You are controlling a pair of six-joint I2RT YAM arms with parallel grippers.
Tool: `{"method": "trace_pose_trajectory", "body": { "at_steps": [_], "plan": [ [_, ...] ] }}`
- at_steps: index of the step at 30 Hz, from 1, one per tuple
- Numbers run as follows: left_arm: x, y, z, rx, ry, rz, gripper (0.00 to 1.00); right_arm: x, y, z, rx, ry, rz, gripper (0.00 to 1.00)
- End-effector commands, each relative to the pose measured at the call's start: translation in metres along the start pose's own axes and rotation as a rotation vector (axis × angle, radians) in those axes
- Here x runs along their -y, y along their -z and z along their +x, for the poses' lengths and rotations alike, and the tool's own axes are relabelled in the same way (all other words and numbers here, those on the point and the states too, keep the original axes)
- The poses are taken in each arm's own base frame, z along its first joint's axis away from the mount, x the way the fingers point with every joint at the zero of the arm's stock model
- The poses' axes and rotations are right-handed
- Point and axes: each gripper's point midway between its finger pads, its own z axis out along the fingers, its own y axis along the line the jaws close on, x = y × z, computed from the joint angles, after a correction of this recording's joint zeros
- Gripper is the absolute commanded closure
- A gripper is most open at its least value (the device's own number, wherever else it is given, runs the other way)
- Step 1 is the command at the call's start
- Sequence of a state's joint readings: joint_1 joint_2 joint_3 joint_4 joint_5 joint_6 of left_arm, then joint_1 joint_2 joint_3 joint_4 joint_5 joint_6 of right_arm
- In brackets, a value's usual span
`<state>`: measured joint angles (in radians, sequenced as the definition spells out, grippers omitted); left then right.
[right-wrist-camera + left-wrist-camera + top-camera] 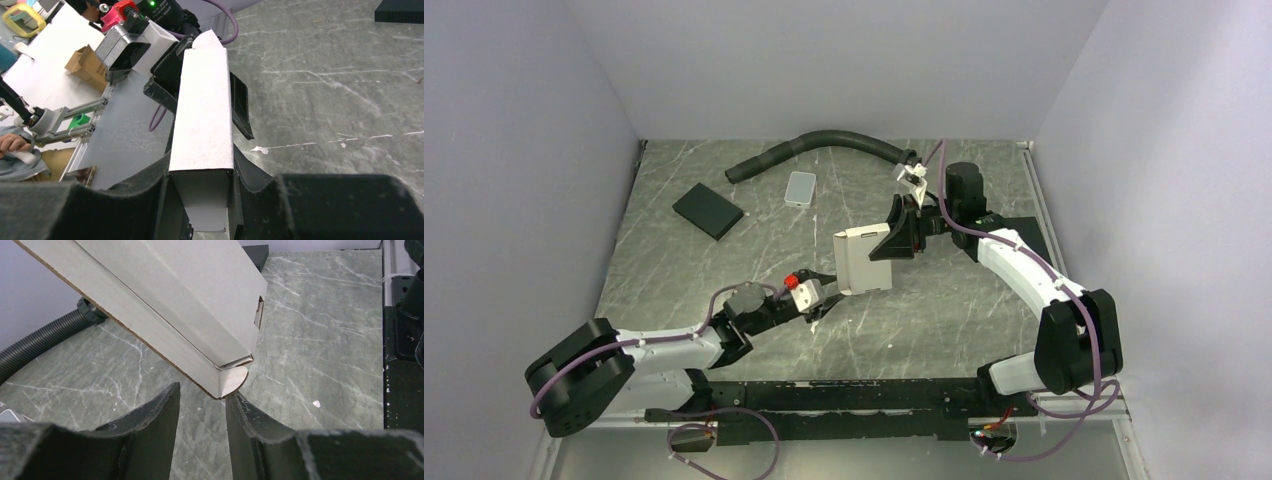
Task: Fold the paper box
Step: Close the paper box at the center of the board.
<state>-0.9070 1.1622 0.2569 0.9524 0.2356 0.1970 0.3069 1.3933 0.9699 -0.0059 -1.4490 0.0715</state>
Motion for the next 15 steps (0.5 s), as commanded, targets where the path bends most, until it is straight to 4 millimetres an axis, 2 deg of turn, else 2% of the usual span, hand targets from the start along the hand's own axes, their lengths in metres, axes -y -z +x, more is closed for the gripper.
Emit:
{"method": "trace_pose_trajectory", "body": {
  "at_steps": [1,15],
  "plan": [
    [-0.005,0.000,-0.025,0.093,0.040,-0.032,0.58,0.000,0.001,-0.003,0.004,0.043,-0.010,1.00],
    [-0.006,0.004,-0.044,0.173,0.226,-0.067,0.57,0.003,0.001,-0.003,0.008,0.027,0.003,1.00]
  ]
}}
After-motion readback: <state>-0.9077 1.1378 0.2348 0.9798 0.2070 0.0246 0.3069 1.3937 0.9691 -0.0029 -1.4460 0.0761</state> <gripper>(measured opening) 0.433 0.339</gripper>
